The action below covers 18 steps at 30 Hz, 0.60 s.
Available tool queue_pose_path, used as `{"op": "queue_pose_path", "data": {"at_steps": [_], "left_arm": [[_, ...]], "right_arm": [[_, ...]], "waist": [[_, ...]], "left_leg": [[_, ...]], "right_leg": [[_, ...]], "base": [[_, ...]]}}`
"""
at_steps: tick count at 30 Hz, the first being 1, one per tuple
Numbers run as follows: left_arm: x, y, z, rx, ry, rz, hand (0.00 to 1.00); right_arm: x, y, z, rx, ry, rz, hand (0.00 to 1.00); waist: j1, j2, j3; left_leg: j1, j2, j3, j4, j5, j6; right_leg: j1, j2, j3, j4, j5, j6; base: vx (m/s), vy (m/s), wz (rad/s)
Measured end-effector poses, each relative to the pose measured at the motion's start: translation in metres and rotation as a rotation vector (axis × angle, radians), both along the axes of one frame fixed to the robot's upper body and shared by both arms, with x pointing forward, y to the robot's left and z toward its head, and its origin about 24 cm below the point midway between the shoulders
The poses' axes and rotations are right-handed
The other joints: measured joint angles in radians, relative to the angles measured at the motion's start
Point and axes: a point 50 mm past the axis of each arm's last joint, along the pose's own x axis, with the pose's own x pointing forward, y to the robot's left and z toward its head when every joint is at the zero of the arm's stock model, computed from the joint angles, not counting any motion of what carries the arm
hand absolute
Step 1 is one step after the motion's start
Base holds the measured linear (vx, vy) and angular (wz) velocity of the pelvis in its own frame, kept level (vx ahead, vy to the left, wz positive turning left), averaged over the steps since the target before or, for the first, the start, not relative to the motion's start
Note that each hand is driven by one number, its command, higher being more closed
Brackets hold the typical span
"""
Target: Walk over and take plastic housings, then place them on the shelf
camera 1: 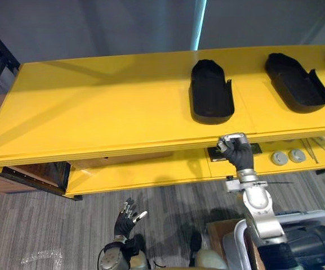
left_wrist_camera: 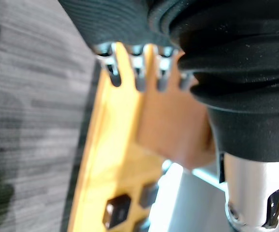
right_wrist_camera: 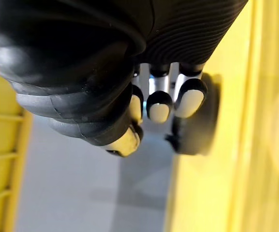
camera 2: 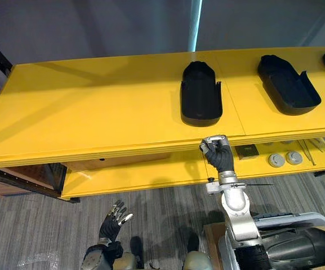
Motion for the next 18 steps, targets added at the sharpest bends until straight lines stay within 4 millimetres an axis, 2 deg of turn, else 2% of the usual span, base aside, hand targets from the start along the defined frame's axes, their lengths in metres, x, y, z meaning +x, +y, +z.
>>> {"op": "queue_pose_path", "data": {"at_steps": [3, 6, 9, 11, 13, 18], "left_arm": [[0.0, 0.001, 0.0, 0.002, 0.0, 0.003, 0.0], [0.001, 0.002, 0.001, -0.008, -0.003, 0.009, 0.0], [0.004, 0.001, 0.006, -0.014, -0.029, 0.002, 0.0], [0.002, 0.001, 0.005, -0.015, -0.025, 0.005, 0.0], [0.002, 0.003, 0.005, -0.015, -0.024, 0.01, 0.0], [0.003, 0.005, 0.005, -0.015, -0.028, 0.015, 0.0]], "right_arm": [[0.01, -0.003, -0.003, -0.018, 0.015, -0.04, 1.0], [0.024, -0.01, -0.003, -0.027, 0.041, -0.096, 1.0], [0.038, -0.03, -0.002, -0.029, 0.066, -0.191, 1.0], [0.045, -0.034, -0.001, -0.036, 0.083, -0.208, 1.0], [0.048, -0.035, 0.002, -0.042, 0.081, -0.212, 1.0], [0.054, -0.049, -0.007, -0.042, 0.147, -0.263, 1.0]], "waist": [[0.002, 0.0, -0.001], [0.02, 0.0, -0.001], [0.027, 0.0, -0.001], [0.031, 0.0, -0.001], [0.03, 0.0, -0.001], [0.029, 0.0, -0.001]], "left_leg": [[-0.013, -0.003, -0.02, 0.0, 0.004, 0.005], [-0.015, -0.005, -0.026, 0.0, 0.007, 0.007], [-0.032, -0.01, -0.055, 0.0, 0.016, 0.01], [-0.03, -0.011, -0.056, 0.0, 0.016, 0.011], [-0.03, -0.013, -0.058, 0.0, 0.018, 0.013], [-0.032, -0.016, -0.073, 0.0, 0.029, 0.015]], "right_leg": [[0.0, -0.002, -0.021, 0.0, 0.0, 0.0], [0.001, -0.005, -0.025, 0.0, 0.0, 0.0], [0.002, -0.013, -0.053, 0.002, 0.0, 0.001], [0.004, -0.013, -0.053, 0.004, 0.0, 0.001], [0.003, -0.016, -0.055, 0.006, 0.001, 0.001], [0.004, -0.017, -0.07, 0.016, 0.0, 0.0]], "base": [[0.0, 0.001, 0.18], [-0.01, 0.006, 0.08], [-0.02, 0.012, 0.25], [-0.01, 0.008, 0.06], [0.0, 0.0, 0.0], [-0.04, -0.001, 0.07]]}}
